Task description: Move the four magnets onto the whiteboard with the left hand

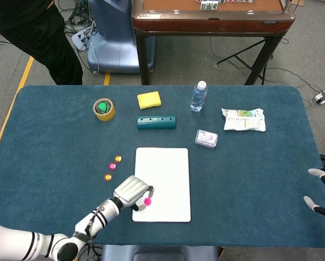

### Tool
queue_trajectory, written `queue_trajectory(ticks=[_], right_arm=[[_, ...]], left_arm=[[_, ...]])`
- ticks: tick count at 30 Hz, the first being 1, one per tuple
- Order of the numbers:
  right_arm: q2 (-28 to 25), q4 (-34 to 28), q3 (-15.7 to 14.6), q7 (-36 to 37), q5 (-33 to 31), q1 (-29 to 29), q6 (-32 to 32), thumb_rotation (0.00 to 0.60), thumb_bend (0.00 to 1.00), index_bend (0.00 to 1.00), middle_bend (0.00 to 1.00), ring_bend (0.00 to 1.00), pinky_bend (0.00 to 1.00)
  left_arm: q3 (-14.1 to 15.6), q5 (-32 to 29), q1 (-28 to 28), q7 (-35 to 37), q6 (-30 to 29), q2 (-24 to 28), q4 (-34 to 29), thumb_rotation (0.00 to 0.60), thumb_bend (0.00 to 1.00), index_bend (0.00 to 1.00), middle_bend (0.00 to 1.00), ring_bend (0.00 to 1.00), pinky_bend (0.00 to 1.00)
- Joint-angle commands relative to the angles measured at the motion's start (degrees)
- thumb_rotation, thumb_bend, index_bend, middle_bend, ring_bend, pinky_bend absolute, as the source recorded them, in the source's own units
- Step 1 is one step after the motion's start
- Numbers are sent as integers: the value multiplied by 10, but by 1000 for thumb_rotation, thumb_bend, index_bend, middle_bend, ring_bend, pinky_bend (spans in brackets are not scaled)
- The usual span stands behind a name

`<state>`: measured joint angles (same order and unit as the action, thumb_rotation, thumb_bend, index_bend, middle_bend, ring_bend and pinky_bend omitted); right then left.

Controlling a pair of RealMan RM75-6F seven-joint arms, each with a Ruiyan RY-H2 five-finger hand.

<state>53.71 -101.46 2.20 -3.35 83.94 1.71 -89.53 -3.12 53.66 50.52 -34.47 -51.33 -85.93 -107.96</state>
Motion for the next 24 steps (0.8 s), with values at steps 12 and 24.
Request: queue_trajectory(ticks=[12,24], right_arm=[[-1,0,3,1,-2,0,5,600,131,292,310,371,603],[1,-1,4,-4,-4,-2,14,600,131,292,310,371,603]], left_arm=[[20,-6,9,-7,-9,0,-13,600,291,392,1000,1000,1000],[31,-12,-21,24,-52,27,13,600,286,429,1000,1000,1000]])
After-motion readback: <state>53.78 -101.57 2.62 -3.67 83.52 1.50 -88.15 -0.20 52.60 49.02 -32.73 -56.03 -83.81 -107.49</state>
